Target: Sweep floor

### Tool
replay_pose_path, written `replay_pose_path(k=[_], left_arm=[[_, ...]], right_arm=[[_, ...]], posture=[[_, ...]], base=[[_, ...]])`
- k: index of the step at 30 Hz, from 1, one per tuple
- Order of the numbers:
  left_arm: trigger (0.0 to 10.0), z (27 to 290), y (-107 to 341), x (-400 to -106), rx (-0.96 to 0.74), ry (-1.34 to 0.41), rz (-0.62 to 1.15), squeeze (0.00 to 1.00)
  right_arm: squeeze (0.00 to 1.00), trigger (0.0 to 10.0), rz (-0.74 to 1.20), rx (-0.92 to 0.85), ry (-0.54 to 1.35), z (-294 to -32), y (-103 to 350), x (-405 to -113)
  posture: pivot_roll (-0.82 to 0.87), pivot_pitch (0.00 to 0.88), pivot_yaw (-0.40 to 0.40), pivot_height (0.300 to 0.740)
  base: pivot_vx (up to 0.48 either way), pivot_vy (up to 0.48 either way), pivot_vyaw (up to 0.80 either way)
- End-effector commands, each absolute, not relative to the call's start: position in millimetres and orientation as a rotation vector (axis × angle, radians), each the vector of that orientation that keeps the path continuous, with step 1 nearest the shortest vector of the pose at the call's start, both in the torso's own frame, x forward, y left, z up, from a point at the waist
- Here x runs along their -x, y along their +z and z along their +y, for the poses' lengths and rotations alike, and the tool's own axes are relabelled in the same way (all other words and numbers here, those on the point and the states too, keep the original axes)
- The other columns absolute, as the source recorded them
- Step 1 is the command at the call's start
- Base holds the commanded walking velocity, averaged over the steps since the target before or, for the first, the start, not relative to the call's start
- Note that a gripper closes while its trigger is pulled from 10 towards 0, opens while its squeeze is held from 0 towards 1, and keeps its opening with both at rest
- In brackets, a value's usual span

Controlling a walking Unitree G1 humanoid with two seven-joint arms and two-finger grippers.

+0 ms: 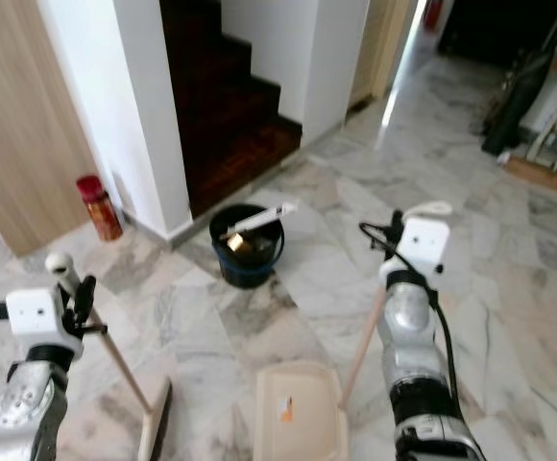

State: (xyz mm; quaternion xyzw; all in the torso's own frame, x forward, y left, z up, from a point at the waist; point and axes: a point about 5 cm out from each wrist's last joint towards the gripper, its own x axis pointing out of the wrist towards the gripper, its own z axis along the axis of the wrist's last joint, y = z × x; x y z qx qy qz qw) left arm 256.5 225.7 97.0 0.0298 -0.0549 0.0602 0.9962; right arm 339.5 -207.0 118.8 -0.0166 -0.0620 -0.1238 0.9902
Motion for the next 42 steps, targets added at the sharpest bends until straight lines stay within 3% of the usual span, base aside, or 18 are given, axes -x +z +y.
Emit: replay_pose_path(k=[1,35,42], left_arm=[[10.0,223,103,-260,-0.072,0.105,-0.138,0.00],[10.0,225,102,-259,-0.080,0.136,-0.119,0.00],[10.0,225,100,-259,-0.081,0.139,-0.100,0.00]], right_arm=[[0.00,10.0,-0.193,0.039,-0.246,-208,135,-345],[0.00,10.0,-0.180,0.017,-0.195,-201,135,-348],[0.00,10.0,-0.173,0.006,-0.154,-194,132,-348]], posture=[[0.13,0.004,-0.062,0.740],[0.14,0.042,-0.071,0.740],[0.14,0.038,-0.070,0.740]], base=[[0.000,0.000,0.77],[0.000,0.000,0.77],[0.000,0.000,0.00]])
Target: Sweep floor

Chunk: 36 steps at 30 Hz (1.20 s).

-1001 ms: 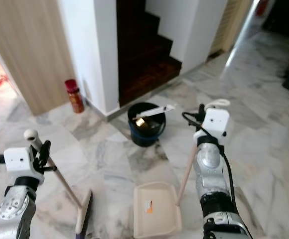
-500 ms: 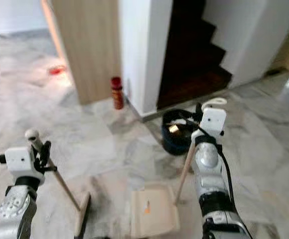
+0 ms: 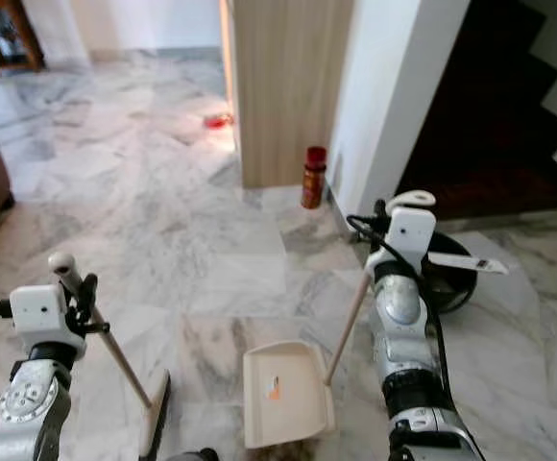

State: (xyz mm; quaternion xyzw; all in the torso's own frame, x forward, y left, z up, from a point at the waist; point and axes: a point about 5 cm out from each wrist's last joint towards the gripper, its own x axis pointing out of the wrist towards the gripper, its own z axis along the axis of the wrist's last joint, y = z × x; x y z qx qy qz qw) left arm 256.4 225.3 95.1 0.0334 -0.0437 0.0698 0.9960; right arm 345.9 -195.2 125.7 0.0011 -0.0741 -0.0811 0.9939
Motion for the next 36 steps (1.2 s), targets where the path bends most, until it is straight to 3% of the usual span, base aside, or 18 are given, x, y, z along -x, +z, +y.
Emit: replay_pose_path(k=[1,18,24,36], left_arm=[[10.0,225,100,-259,-0.080,0.141,-0.100,0.00],[10.0,226,100,-258,-0.085,0.156,-0.097,0.00],[10.0,226,100,-258,-0.086,0.159,-0.097,0.00],[10.0,228,100,-259,-0.090,0.160,-0.097,0.00]], right_arm=[[0.00,10.0,-0.173,0.007,-0.151,-194,132,-348],[0.00,10.0,-0.187,0.026,-0.094,-187,135,-350],[0.00,10.0,-0.204,0.025,-0.074,-184,138,-350],[0.00,10.0,-0.201,0.007,-0.054,-181,137,-350]], posture=[[0.14,0.038,-0.070,0.740],[0.14,0.035,-0.075,0.740],[0.14,0.034,-0.074,0.740],[0.14,0.025,-0.073,0.740]], base=[[0.000,0.000,0.00],[0.278,0.000,0.00],[0.304,0.000,0.78],[0.305,0.000,0.00]])
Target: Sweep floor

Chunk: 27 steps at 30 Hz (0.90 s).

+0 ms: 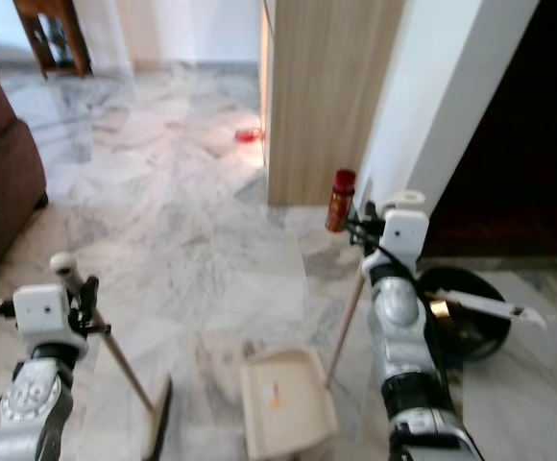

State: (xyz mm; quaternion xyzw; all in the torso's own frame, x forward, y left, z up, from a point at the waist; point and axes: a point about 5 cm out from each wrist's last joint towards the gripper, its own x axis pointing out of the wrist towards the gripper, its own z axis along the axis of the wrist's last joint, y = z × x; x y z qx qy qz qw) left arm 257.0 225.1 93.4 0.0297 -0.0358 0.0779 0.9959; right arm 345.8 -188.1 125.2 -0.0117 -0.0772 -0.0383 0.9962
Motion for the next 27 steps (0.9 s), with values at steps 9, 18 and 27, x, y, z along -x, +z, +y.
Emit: replay_pose_path(k=[9,18,27], left_arm=[[10.0,228.9,100.5,-259.8,-0.096,0.168,-0.100,0.00],[10.0,229.5,100.5,-260.2,-0.099,0.170,-0.097,0.00],[10.0,230.4,100.9,-260.9,-0.104,0.173,-0.096,0.00]], right_arm=[[0.00,10.0,-0.198,0.003,-0.038,-177.5,135.8,-350.6],[0.00,10.0,-0.197,-0.001,-0.031,-176.6,136.0,-351.1],[0.00,10.0,-0.200,0.012,-0.025,-175.9,136.2,-350.8]], posture=[[0.15,0.014,-0.073,0.740],[0.14,0.018,-0.072,0.740],[0.14,0.026,-0.070,0.740]], base=[[0.325,0.000,0.00],[0.390,0.000,0.00],[0.407,0.000,0.00]])
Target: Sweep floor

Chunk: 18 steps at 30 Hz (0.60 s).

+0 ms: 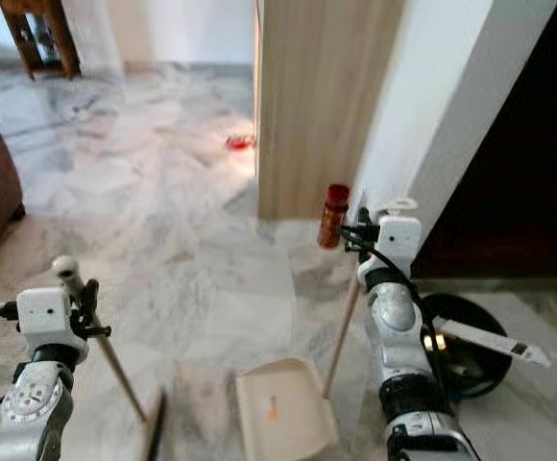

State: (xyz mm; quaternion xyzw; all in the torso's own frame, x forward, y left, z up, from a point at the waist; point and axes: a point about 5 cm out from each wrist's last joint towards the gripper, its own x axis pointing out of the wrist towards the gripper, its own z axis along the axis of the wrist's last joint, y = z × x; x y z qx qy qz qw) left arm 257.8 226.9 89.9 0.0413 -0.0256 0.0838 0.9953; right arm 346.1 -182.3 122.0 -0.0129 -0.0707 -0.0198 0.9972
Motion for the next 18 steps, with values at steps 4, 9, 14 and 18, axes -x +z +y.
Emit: replay_pose_path(k=[4,9,14,18], left_arm=[[10.0,230.9,100.9,-261.3,-0.105,0.176,-0.097,0.00],[10.0,231.4,100.8,-260.9,-0.104,0.179,-0.097,0.00],[10.0,231.8,100.5,-260.0,-0.105,0.181,-0.096,0.00],[10.0,231.5,100.3,-260.2,-0.103,0.182,-0.095,0.00]], right_arm=[[0.00,10.0,-0.211,0.017,-0.010,-173.0,137.5,-350.7],[0.00,10.0,-0.212,0.018,-0.004,-172.2,137.6,-350.9],[0.00,10.0,-0.209,0.019,0.000,-172.0,137.4,-350.9],[0.00,10.0,-0.208,0.018,0.002,-172.1,137.4,-351.0]], posture=[[0.15,0.028,-0.071,0.740],[0.15,0.030,-0.072,0.740],[0.15,0.034,-0.075,0.740],[0.15,0.034,-0.077,0.740]], base=[[0.409,0.000,0.69],[0.407,0.000,0.79],[0.408,0.000,0.08],[0.407,0.000,0.00]])
